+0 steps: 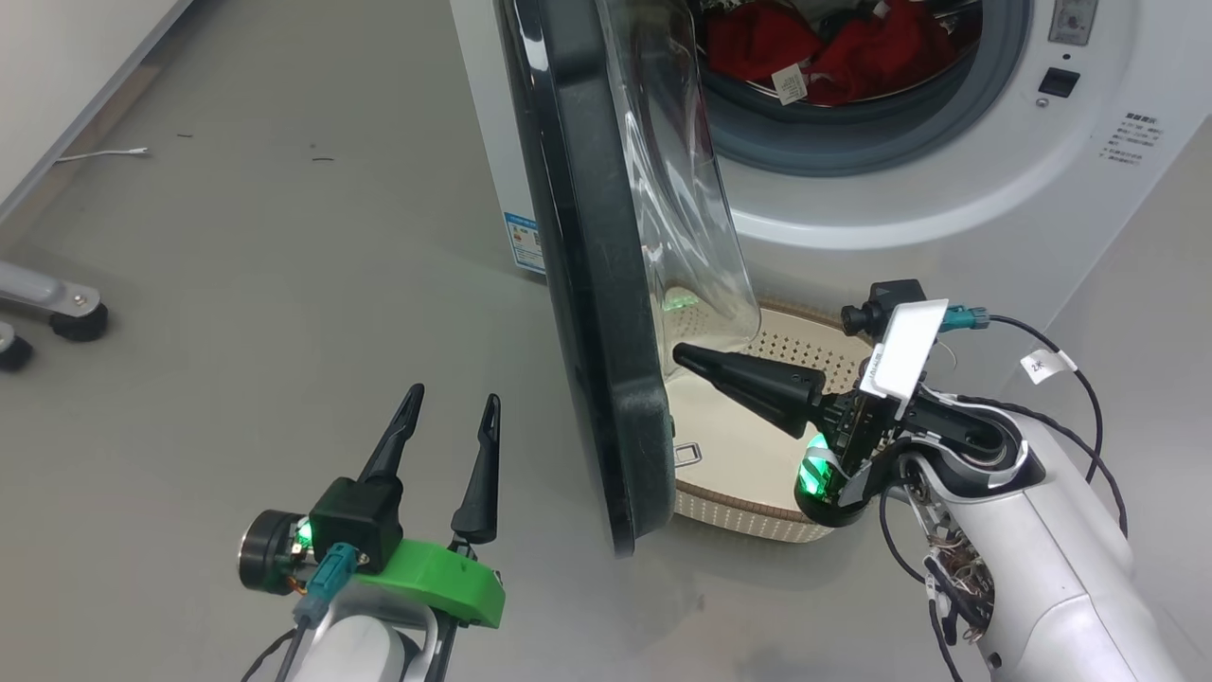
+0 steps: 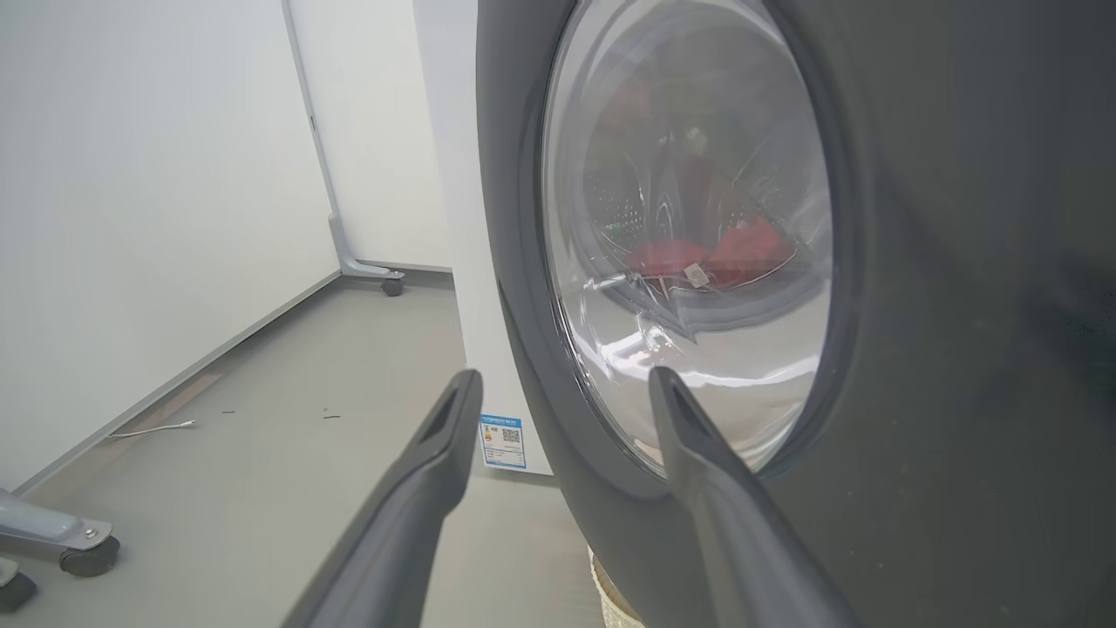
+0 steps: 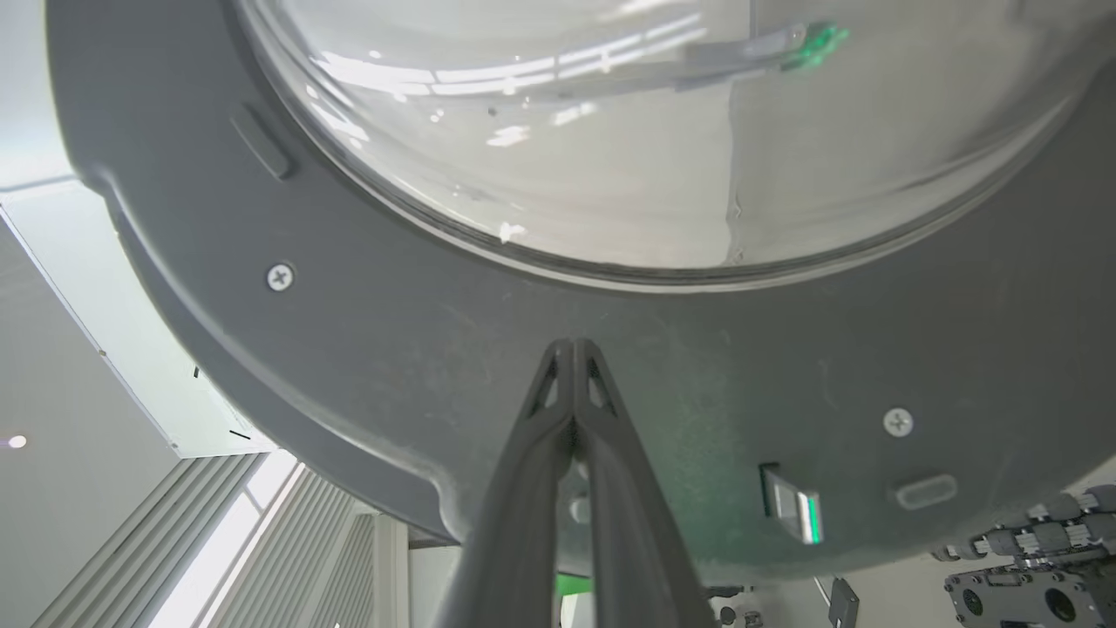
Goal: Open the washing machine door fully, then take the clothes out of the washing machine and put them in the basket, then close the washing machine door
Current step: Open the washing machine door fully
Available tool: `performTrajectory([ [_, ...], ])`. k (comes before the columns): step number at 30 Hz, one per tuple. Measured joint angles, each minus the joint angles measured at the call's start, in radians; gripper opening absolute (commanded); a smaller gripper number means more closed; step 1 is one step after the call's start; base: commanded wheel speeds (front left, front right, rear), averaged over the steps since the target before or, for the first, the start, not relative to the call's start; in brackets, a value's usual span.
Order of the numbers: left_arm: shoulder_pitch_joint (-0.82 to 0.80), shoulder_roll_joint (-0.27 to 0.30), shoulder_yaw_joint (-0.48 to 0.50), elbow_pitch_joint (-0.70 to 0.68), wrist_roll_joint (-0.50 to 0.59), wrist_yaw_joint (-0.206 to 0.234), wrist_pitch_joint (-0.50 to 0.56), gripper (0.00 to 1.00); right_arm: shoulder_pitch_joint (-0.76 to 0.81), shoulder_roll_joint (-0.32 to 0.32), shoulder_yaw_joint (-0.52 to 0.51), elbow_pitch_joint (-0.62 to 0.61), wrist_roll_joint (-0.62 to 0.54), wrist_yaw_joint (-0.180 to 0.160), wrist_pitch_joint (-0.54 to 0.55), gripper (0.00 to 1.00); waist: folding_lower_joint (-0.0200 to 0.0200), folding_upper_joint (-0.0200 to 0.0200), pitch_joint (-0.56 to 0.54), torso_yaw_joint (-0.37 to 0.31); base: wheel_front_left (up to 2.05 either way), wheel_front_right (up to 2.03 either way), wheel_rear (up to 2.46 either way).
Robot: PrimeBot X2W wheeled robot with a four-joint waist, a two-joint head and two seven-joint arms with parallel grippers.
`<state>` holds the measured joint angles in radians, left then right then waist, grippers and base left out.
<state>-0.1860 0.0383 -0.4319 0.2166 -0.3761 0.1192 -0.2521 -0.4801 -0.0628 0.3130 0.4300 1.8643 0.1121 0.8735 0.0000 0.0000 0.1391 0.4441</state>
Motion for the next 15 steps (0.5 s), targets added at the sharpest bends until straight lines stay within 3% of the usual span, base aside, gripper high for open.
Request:
performTrajectory([
  [15,0.018,0.000,0.068,-0.007,0.031,0.000,0.000,1.00,0.132,-0.017,-0.155,-0.111,-0.018,0.010,-0.150,0.00,0.0000,0.0000,-0.005,-0.070,0.00,0.00,0.00],
])
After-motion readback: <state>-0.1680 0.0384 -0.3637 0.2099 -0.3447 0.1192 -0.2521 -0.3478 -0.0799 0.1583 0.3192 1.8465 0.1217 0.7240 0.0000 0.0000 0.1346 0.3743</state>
